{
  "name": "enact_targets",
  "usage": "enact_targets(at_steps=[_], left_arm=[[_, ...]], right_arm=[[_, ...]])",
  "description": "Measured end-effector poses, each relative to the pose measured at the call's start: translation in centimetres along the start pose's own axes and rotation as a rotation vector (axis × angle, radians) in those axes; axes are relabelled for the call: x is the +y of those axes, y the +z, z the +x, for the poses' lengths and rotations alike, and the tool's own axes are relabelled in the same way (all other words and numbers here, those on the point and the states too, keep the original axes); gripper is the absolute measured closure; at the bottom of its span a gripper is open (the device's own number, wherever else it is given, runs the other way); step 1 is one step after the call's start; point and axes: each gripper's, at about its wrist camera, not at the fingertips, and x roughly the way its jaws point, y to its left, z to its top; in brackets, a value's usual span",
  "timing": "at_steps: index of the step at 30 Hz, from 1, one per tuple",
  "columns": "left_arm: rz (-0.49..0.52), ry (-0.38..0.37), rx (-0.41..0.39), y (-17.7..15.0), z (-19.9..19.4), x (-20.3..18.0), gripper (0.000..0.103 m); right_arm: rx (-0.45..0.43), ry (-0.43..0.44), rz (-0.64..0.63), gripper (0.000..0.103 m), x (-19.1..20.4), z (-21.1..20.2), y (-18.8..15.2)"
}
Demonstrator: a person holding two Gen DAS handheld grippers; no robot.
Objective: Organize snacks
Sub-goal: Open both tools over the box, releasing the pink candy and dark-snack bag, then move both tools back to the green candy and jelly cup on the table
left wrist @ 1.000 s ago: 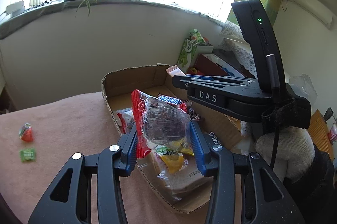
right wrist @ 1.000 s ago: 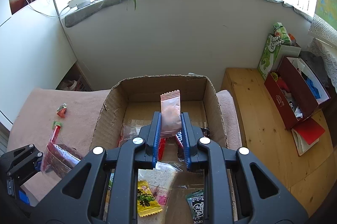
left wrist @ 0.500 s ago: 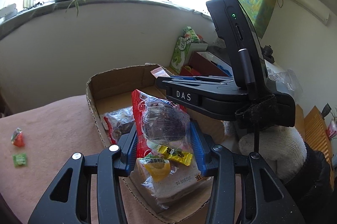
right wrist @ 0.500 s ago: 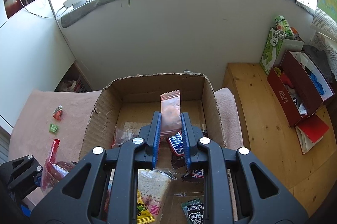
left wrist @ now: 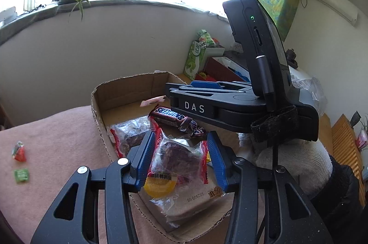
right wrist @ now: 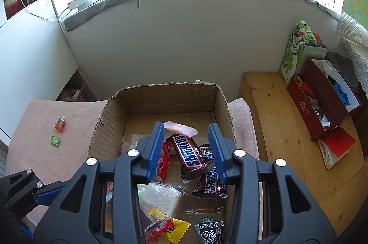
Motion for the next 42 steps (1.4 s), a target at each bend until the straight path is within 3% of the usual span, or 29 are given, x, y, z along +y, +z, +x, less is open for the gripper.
enact_targets(at_steps=[5, 13, 25, 42], left_arm=[[-0.005, -0.001, -0.007, -0.1, -0.5, 0.1, 0.057], [-0.012, 0.007, -0.027, -0.2, -1.9, 0.6, 0.057], [-0.053, 0.041, -0.057, -0.9, -4.6, 3.3, 0.057], [-0.173, 0.155, -0.098, -2.1, -8.4, 11.8, 0.057]], right_arm=[[-0.011, -0.021, 0.001, 0.045, -0.1, -0.5, 0.0], [-0.015, -0.031, 0.029, 0.044, -0.2, -1.3, -0.2], [-0.059, 0.028, 0.088, 0.044, 0.5, -3.4, -1.3], [-0.076, 0.113, -0.004, 0.044, 8.9, -6.0, -2.6]])
